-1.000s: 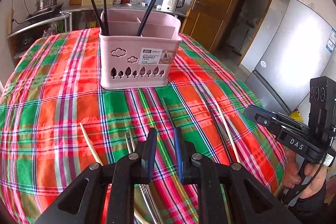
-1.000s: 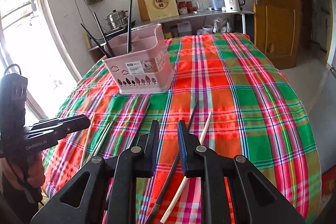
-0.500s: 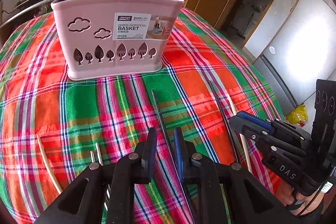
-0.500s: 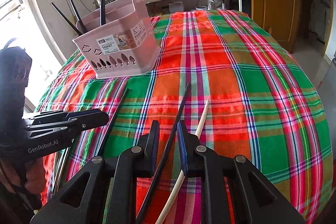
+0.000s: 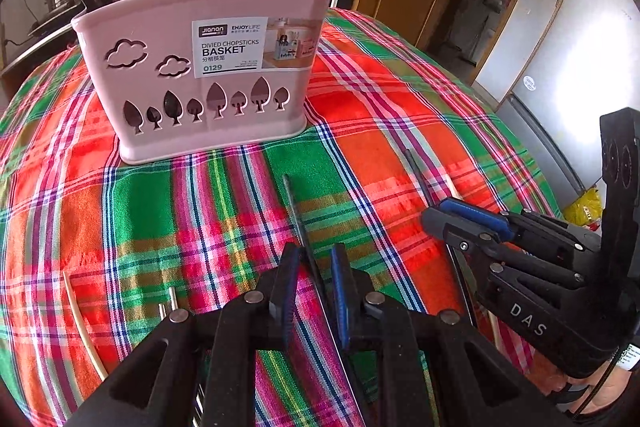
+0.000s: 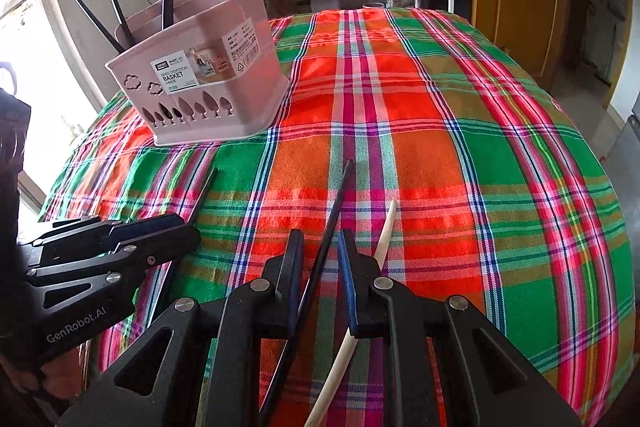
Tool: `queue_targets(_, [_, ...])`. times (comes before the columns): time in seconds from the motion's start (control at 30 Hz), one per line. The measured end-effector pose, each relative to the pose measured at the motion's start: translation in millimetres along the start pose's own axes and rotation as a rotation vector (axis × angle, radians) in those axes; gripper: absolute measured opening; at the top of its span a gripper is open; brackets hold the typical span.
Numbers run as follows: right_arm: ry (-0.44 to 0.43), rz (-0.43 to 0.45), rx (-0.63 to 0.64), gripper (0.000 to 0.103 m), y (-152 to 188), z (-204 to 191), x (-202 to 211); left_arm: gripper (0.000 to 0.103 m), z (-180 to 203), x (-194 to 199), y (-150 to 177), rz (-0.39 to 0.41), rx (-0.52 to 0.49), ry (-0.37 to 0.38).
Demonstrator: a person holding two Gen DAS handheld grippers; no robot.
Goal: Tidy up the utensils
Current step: 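Move both tools back down toward the remaining chopsticks on the cloth, then close the left tool on a black chopstick while the right tool grasps another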
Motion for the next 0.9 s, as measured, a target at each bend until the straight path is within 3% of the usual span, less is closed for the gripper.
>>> queue_targets(0.07, [0.010, -0.001, 0.003, 0.008, 0.3, 0.1, -0.6, 0.016, 1.4, 0.2, -0.7, -0.002, -0.015, -0.020])
queue_targets(0.2, [0.000, -0.002, -0.009, 0.008, 0.0, 0.9, -0.3, 0.008, -1.3, -0.4, -2.0, -0.009, -0.010, -0.044])
queue_targets(0.47, [-0.045, 0.018, -0.021, 0.006, -6.7, -5.8, 11.3, 0.007, -14.0, 10.7, -5.8, -0.006, 0.065, 0.018])
queue_targets(0.9, [-0.142, 0.165, -0.005, 0.005, -46.5, -32.8, 77.2, 0.005, -20.6, 104.0, -45.3, 0.169, 0.053, 0.059])
Point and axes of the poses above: each gripper's, at about its wrist camera, not at the fingertips, and x roughly against the way its jaws point, z to its right, y to its underside, the point moved 10 cm from there along -x, roughly the way its jaws point, and after that the axes turned 5 degrees about -x, right-handed, at the moved point
